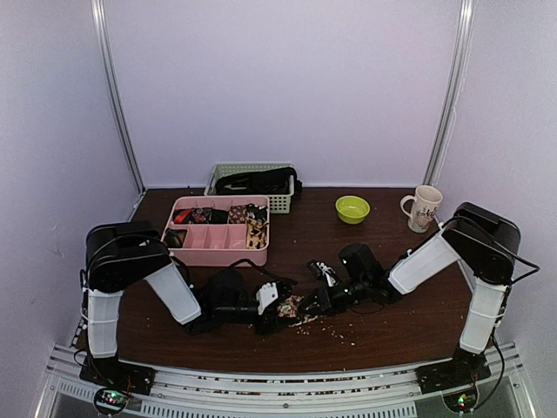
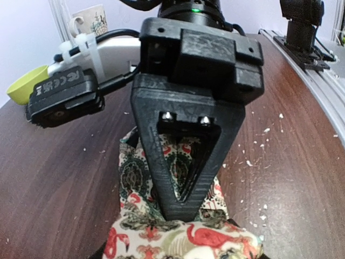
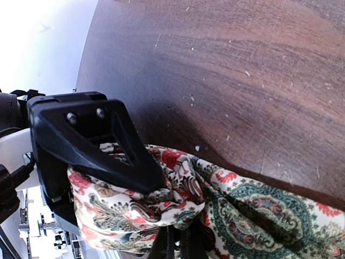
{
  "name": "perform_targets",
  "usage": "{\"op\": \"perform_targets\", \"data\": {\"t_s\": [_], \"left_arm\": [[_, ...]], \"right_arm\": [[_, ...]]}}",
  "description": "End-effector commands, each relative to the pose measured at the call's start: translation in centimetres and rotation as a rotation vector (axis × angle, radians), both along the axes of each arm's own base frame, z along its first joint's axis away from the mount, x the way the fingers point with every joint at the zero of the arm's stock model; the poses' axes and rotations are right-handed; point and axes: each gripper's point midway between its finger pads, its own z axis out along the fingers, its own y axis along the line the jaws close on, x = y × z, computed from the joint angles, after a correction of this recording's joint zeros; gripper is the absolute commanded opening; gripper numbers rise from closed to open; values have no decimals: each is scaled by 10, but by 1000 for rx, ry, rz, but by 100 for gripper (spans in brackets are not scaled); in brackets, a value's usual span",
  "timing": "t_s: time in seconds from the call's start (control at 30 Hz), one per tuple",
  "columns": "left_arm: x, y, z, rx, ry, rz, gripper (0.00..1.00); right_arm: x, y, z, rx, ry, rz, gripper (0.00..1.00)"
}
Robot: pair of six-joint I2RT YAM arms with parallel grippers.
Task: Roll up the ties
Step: Roll the tie at the center of the board.
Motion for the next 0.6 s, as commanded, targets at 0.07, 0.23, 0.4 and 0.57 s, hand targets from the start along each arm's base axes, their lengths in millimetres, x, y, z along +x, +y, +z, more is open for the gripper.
{"op": "perform_targets", "data": {"t_s": [0.07, 0.23, 0.4, 0.57], "left_arm": [[0, 0, -18, 38, 21, -4, 40], [-5, 15, -33, 70, 86, 1, 26], [-10, 21, -38, 86, 103, -12, 21], [-8, 24, -37, 81, 119, -8, 20]], "right_arm": [[-17, -41, -44, -184, 96, -79, 0], [-5, -28, 16, -38, -30, -87, 10], [10, -20, 51, -13, -100, -81, 23], [18, -22, 22, -138, -60, -78, 21]]}}
